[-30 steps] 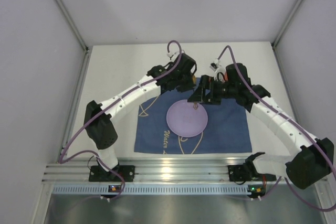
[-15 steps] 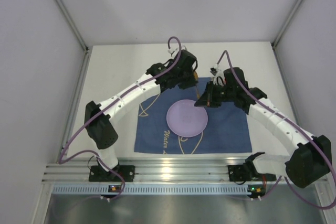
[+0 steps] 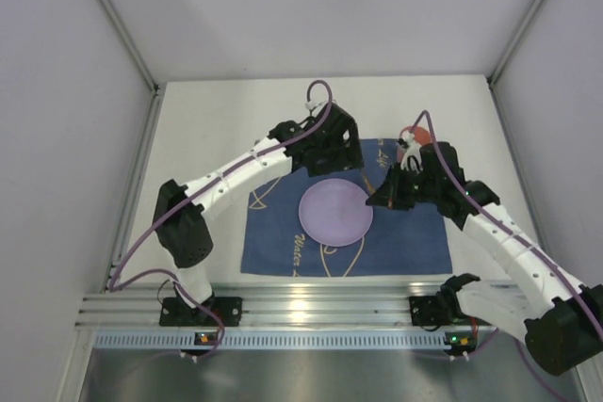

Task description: Set the dinner table for one person

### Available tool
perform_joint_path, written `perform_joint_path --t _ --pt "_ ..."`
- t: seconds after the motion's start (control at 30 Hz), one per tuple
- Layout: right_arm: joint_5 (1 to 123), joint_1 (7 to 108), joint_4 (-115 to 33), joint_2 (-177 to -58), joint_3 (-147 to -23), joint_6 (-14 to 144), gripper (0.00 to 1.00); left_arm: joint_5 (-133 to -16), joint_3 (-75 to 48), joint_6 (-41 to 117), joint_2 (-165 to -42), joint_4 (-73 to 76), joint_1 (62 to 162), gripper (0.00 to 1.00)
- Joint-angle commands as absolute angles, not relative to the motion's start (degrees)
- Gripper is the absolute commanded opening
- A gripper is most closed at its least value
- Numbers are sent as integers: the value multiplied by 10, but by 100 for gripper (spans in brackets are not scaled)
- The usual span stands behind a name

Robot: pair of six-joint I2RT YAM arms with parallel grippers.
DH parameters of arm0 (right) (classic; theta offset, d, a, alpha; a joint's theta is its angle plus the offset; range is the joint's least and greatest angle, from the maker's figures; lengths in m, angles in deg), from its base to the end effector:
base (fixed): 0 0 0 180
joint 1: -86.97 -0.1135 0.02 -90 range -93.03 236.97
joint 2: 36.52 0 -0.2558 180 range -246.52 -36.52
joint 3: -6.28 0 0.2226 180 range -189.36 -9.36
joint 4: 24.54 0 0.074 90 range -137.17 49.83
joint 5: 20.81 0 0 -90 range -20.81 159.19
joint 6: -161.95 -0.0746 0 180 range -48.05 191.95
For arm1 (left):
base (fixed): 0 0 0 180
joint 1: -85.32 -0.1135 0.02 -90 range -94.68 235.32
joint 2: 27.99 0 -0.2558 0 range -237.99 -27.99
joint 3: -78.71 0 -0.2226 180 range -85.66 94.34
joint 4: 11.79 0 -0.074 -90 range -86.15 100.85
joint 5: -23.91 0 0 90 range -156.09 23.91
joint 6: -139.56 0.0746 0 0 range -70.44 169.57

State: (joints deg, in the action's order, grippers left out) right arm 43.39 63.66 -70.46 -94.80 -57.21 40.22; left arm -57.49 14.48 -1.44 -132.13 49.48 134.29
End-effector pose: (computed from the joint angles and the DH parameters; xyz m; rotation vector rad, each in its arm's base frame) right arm 0.1839 0.1146 0.2592 -0.0750 2.4036 0.9928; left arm 0.2685 -0.2916 0.2938 -0.1141 2.5142 -0.5865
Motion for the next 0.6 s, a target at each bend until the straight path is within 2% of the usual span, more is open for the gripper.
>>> perform_joint_path --t 0.0,0.27,0.57 --pt "470 671 -750 -925 -527 408 0 -522 88 0 -1262 539 1303 90" --pt "452 746 -738 -907 -423 413 0 -533 -19 16 -1162 532 1232 89" --pt "440 782 -721 -893 -393 404 0 -520 -17 30 -1139 551 1215 89"
